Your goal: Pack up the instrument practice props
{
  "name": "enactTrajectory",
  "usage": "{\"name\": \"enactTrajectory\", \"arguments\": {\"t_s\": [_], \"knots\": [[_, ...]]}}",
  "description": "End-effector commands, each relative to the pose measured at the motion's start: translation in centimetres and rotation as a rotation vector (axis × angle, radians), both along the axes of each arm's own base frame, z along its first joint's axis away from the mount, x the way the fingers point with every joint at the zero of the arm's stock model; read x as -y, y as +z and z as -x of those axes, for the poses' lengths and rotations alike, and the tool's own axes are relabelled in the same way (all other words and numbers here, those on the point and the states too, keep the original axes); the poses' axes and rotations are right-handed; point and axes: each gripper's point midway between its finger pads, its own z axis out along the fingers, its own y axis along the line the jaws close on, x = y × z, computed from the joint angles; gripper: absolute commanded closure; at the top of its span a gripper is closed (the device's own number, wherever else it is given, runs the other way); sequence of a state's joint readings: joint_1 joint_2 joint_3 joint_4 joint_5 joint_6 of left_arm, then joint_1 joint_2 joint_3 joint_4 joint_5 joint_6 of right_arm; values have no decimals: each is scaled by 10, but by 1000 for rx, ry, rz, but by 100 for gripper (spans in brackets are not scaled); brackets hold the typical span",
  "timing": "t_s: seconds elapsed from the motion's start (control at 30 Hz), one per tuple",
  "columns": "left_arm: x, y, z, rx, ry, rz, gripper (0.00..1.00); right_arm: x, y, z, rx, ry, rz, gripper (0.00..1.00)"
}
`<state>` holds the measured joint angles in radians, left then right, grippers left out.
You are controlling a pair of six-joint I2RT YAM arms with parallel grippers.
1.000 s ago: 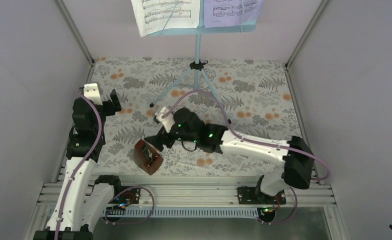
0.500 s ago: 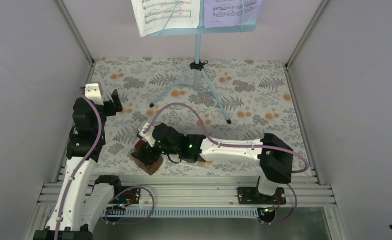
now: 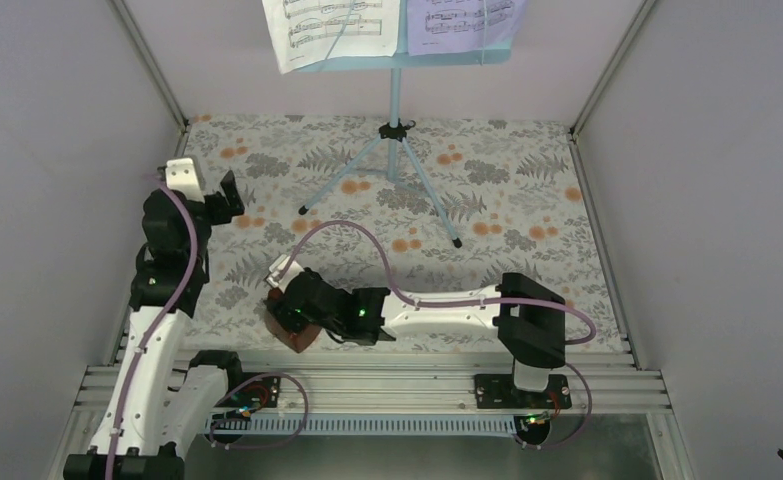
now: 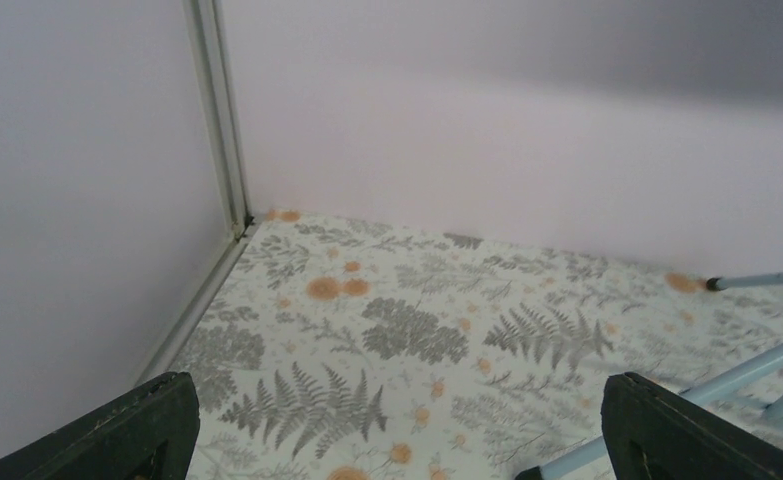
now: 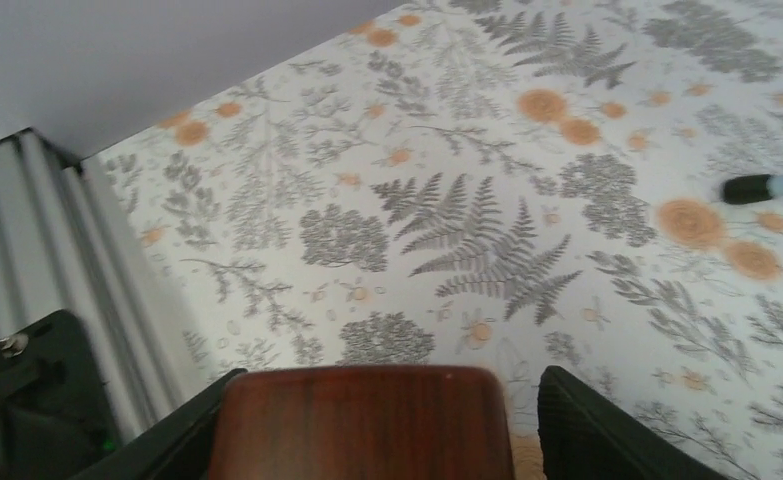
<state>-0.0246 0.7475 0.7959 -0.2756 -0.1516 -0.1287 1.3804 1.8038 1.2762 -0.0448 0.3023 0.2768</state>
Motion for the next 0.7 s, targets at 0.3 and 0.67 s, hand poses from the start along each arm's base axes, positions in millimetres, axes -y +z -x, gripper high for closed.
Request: {"name": "enactTrajectory", "arguments": {"t_s": [0.3,0.67], "knots": [[35,121,-36,215,-173,108,0,108,4,-92,85,-618,45,44],[42,90,-56,158,-190,60,0,146,21,-131,37,-674,-45,33]]}}
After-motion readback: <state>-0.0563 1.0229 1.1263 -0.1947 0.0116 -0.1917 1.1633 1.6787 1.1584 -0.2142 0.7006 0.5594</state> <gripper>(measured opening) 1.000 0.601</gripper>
